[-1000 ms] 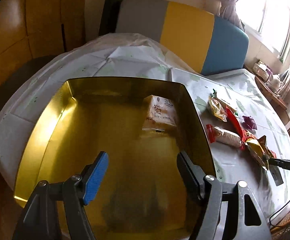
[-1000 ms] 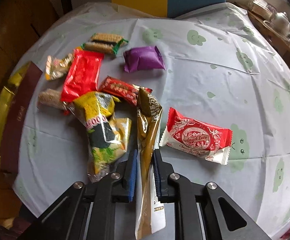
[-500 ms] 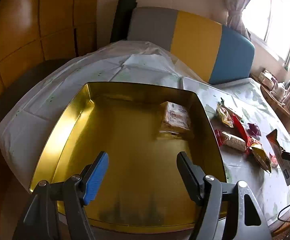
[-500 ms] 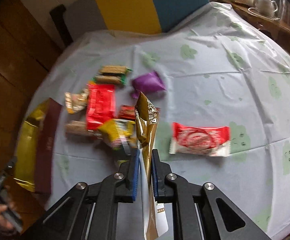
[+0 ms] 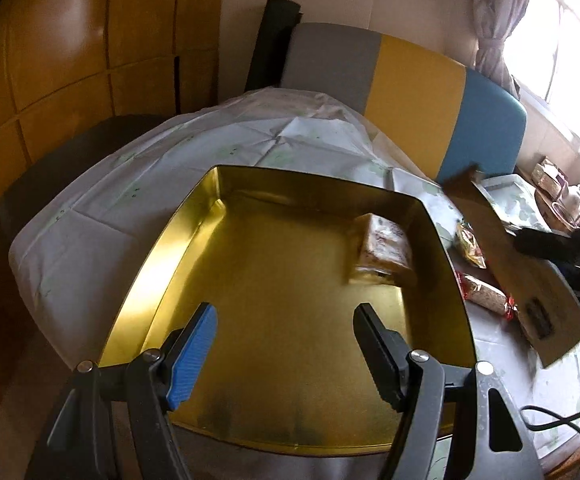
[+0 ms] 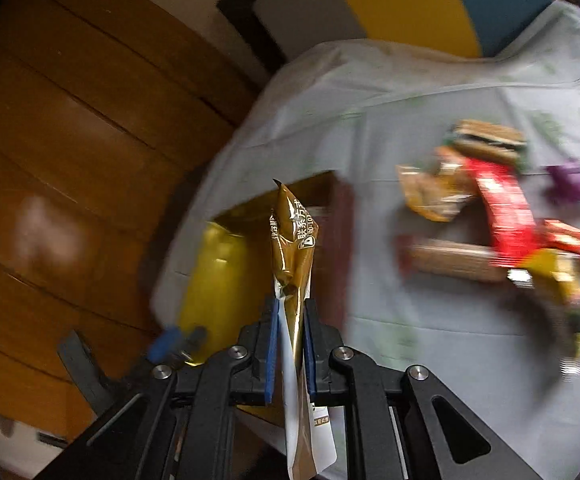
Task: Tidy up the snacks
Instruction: 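Lower the gold-brown stick wrapper into the gold tray and open the right tool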
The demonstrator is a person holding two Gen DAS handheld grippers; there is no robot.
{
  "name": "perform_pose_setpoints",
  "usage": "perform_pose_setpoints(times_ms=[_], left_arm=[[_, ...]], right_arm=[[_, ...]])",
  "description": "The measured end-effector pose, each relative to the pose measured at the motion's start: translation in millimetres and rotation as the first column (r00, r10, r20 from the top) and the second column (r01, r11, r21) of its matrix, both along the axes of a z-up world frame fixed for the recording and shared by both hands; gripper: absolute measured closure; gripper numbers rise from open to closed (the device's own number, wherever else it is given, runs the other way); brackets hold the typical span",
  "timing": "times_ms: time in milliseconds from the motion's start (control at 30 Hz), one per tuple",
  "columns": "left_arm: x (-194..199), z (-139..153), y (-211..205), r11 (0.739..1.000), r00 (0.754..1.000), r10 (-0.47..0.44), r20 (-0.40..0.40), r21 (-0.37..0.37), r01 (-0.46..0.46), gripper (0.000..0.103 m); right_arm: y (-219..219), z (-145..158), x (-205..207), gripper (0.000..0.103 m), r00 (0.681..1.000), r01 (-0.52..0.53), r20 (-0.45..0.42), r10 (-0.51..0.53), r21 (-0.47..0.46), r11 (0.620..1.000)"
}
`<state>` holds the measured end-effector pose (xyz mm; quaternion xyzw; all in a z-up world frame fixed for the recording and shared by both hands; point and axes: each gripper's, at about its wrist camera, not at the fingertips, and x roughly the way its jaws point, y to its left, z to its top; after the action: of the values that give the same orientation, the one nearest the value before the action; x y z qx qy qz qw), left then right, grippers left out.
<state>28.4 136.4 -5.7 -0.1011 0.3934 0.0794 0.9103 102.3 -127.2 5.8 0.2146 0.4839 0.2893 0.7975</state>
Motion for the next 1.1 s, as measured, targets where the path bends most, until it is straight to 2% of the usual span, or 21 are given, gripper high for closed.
perform_pose_setpoints(times_ms=[133, 233, 333, 400, 500, 733, 867, 1000, 1067, 1100], left_arm=[[-4, -1, 8, 1.000, 1.000, 0.016, -0.001, -0.009, -0.016, 0.031], [-5, -4, 12, 1.000, 1.000, 0.022, -0.004, -0.011, -0.022, 0.031], [-4, -9, 14, 1.000, 1.000, 0.020, -0.009, -0.011, -0.020, 0.031], [-2, -12, 12, 1.000, 1.000, 0.014, -0.016, -0.018, -0.015, 0.031], [-2, -14, 6, 1.000, 1.000, -0.002, -0.019, -0.015, 0.001, 0.031], [-1, -13, -7, 1.000, 0.999, -0.031, -0.024, 0.004, 0.031, 0.031], [-2, -10, -14, 0.999, 0.999, -0.047, -0.021, 0.014, 0.047, 0.031], [-3, -8, -22, 0.997, 0.998, -0.068, -0.017, 0.030, 0.068, 0.031], [-3, -8, -26, 0.996, 0.997, -0.077, -0.019, 0.035, 0.077, 0.031], [-3, -8, -28, 0.996, 0.996, -0.085, -0.019, 0.037, 0.085, 0.031]], right_arm=[[43, -17, 15, 0.092, 0.996, 0.020, -0.090, -0.011, 0.103, 0.994], [78, -37, 18, 0.090, 0.992, 0.001, -0.130, 0.006, 0.053, 0.999], [97, -55, 17, 0.086, 0.992, -0.020, -0.124, 0.014, -0.047, 0.999], [100, -67, 15, 0.082, 0.988, -0.039, -0.153, 0.031, -0.050, 0.998], [101, -67, 8, 0.081, 0.994, -0.049, -0.107, 0.037, -0.119, 0.992], [83, -62, 2, 0.081, 0.998, -0.056, -0.030, 0.051, -0.200, 0.978], [77, -50, -12, 0.064, 0.995, -0.051, 0.065, 0.072, -0.276, 0.960], [63, -39, -23, 0.060, 0.986, -0.045, 0.133, 0.096, -0.340, 0.939], [56, -34, -30, 0.047, 0.980, -0.024, 0.173, 0.096, -0.374, 0.927], [53, -33, -31, 0.046, 0.977, -0.014, 0.191, 0.095, -0.387, 0.922]])
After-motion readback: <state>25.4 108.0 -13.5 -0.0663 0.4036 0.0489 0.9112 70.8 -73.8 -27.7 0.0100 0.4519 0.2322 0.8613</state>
